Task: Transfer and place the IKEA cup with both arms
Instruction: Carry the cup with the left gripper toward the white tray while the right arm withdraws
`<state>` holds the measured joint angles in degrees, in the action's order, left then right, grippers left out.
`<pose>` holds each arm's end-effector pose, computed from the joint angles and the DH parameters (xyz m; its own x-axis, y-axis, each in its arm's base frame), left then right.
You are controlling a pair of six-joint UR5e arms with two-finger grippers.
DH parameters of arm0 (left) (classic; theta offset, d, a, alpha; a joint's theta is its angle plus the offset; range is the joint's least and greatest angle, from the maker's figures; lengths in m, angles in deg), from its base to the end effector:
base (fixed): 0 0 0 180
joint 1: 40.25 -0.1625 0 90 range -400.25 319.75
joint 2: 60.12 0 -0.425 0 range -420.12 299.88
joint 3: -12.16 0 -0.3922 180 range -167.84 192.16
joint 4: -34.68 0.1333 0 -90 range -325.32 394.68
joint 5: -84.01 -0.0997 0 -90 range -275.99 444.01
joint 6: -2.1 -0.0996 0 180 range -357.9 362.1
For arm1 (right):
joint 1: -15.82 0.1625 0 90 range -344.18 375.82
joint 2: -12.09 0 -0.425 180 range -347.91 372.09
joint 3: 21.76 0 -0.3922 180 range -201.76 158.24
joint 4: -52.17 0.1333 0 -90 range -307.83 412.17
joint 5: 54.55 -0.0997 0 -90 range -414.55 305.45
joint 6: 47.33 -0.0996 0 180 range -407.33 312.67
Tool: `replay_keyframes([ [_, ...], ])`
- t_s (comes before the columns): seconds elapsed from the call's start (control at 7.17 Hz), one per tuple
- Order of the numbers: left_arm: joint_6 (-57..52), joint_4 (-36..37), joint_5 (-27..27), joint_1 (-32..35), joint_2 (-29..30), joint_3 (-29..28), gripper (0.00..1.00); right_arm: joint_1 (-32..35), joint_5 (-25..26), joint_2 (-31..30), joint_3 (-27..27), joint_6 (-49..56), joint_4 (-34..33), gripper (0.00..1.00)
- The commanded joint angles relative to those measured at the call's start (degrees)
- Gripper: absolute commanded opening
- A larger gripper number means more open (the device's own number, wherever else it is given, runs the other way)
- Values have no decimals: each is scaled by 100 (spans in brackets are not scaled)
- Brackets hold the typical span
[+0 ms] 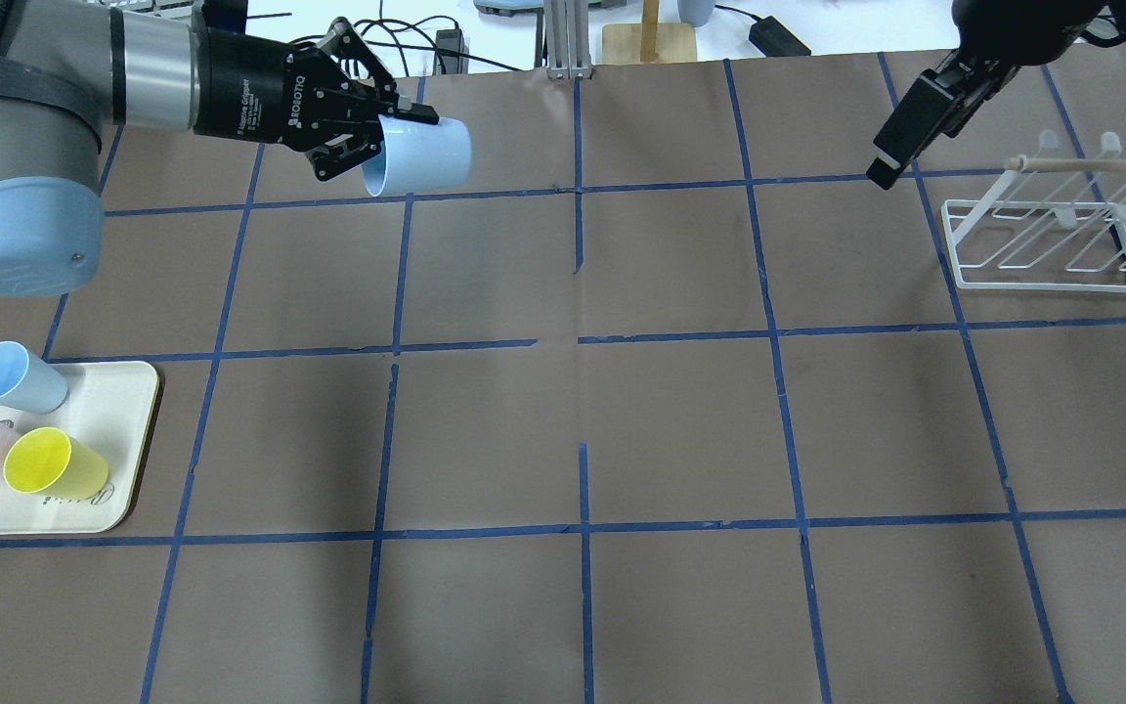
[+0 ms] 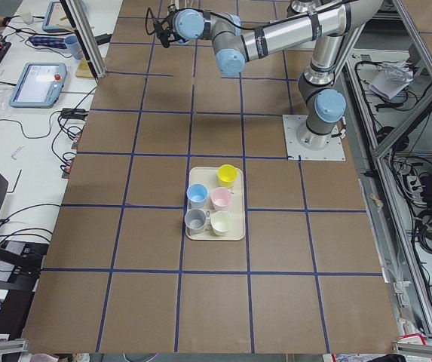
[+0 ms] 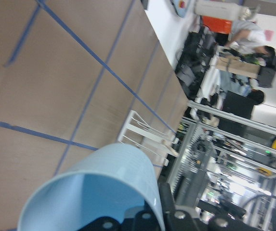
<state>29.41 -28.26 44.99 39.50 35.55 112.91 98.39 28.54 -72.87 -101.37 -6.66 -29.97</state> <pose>-0.1134 -0.5568 0.4313 -0.4929 -0.4178 0.7632 -0.4514 0.8727 0.1863 0.0764 -0.5375 0.5193 -0.8303 -0.5443 -0.1197 -0.5431 0.8385 -0.0451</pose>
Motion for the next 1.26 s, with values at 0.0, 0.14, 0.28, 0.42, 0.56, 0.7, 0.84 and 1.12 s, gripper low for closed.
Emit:
replay_keyframes([
  [0.0, -887, -130, -1647, 14, -179, 23, 0, 206, 399, 32, -19, -2264, -170, 100],
  [0.14, -1782, -496, -2392, -47, -259, 6, 0, 503, 557, 137, -28, -3231, -440, 100],
  [0.28, -2939, -935, -3340, -126, -321, -2, 0, 741, 663, 234, -46, -3606, -730, 100],
  [0.42, -3673, -1383, -3871, -387, -330, -3, 0, 752, 630, 252, -141, -3758, -1003, 100],
  [0.56, -4394, -1788, -3903, -990, -304, -37, 0, 752, 629, 209, -334, -3846, -1328, 100],
  [0.7, -5489, -1983, -4233, -1588, -138, -29, 0, 744, 647, 156, -501, -3839, -1496, 100],
  [0.84, -6204, -1898, -4802, -1881, -24, -11, 0, 752, 664, 129, -468, -3865, -1489, 100],
  [1.12, -6930, -1409, -5457, -1884, 327, -11, 0, 752, 647, 129, -459, -3874, -1471, 100],
])
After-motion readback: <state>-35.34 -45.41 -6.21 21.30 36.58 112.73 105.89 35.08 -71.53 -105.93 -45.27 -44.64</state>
